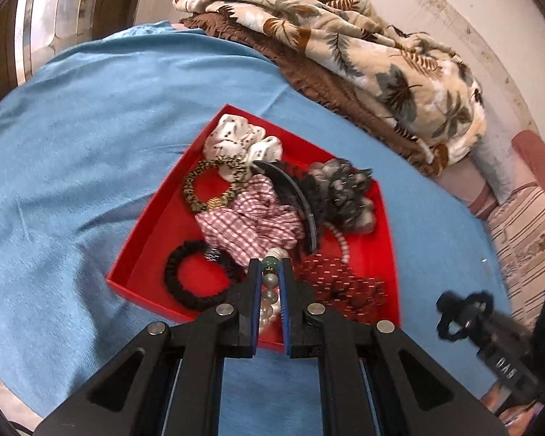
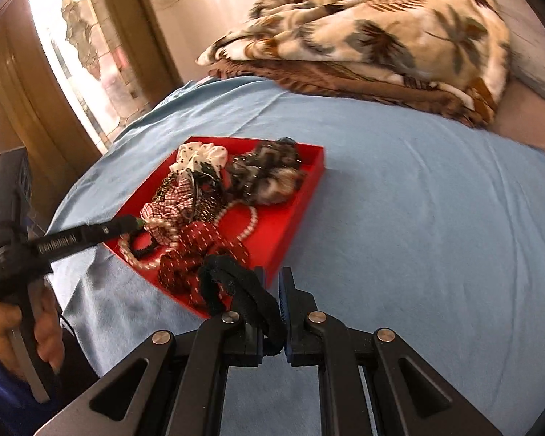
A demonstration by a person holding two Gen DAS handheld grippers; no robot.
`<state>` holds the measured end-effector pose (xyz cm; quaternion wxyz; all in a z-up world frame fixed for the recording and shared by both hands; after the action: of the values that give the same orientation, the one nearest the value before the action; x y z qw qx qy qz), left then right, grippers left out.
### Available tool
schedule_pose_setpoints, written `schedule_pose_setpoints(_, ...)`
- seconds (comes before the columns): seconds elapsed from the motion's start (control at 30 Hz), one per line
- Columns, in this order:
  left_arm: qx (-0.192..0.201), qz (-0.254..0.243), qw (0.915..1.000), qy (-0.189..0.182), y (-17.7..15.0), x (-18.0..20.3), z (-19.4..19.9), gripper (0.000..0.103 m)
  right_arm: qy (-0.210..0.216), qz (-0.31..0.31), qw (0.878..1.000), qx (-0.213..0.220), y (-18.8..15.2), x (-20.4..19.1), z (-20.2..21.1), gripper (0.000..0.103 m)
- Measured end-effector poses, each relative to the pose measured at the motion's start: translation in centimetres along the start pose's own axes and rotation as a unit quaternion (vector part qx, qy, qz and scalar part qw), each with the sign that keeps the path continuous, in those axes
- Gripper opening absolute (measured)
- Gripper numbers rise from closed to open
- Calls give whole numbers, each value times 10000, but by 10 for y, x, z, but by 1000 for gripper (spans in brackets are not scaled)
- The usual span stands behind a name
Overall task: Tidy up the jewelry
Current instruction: 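Carry the pearl bracelet and black hair tie into the red tray and open both tools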
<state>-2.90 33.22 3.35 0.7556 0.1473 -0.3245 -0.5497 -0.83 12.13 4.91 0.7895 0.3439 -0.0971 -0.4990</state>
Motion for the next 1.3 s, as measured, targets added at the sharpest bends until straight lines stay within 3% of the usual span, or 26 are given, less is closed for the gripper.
schedule_pose_setpoints(0.4, 452, -360, 9976, 376, -6, -19, -8, 9, -174, 240, 9991, -300, 35, -18, -63, 9)
schedule_pose_setpoints(0.63, 574, -342, 9972, 343, -4, -24, -10, 9, -497, 336, 9972, -456, 46, -11, -93, 8)
schedule_pose_setpoints(1.3, 476, -453, 9973, 333, -3, -19, -16, 9, -827, 557, 9937, -506, 53, -21, -101, 9)
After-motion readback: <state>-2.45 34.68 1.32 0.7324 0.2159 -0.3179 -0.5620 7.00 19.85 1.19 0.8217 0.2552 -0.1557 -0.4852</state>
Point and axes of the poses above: each gripper's, at about its wrist camera, not at the fingertips, and z roughly against the way its jaws point, x to its right, y to its top, the point moved 5 cm from there along -z, roughly the way its jaws point, and after that the axes turned 1 degree about y, right-handed, at the moved point
